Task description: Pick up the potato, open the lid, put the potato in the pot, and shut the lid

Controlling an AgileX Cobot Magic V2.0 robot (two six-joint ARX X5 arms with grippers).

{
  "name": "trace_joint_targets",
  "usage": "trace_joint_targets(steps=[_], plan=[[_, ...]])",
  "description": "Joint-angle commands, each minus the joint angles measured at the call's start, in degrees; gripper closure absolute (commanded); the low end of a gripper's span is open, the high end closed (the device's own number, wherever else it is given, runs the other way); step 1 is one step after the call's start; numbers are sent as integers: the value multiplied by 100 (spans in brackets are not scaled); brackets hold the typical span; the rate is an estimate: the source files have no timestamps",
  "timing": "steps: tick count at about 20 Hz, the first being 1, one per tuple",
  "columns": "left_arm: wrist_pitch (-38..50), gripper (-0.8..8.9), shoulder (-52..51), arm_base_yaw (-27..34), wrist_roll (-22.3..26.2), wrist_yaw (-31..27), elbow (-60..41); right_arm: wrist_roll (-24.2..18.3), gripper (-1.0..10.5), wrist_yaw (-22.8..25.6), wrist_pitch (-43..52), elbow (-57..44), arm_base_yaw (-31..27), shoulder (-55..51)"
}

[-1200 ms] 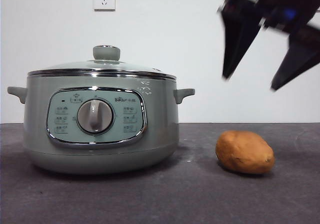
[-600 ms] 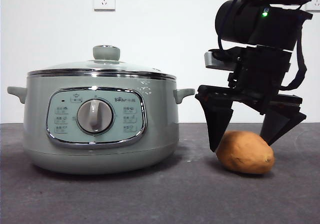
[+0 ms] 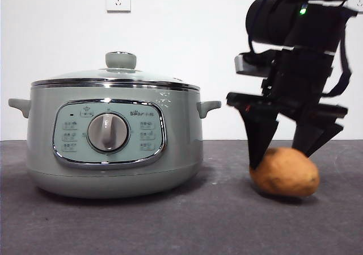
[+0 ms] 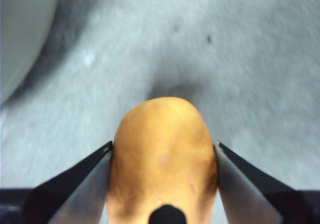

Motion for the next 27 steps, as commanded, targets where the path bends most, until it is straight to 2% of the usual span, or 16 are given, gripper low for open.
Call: trace_joint_targets(steps=[1,6,9,12,15,19,22,27], plan=[[205,405,140,4,44,0,15,42,958,-4,-367,13,15,-538],[977,405,785,-63,-4,55,22,42,958,4,-1364,13,15,-1871],[1488,406,1281,-446,-109,22,125,131,958,9,-1550,13,15,-2614],[1589,409,1862,-966,-105,-61,481,350,958,9,-1648,13,15,-3093],[1810,409,2465,-1611,-57,-721,874,407,958,9,-1888,13,15,-3366],[2221,409,3069,-2186,50,-1388,1054,413,958,15,-2184,13,15,-3423],[2415,409,3438,-2428,66,-1823,1054,496,958,13,-2181,13,15,-3423],[2474,409,3947,-2509,96,-2081,1054,496,958,15,-2181,13,15,-3423]])
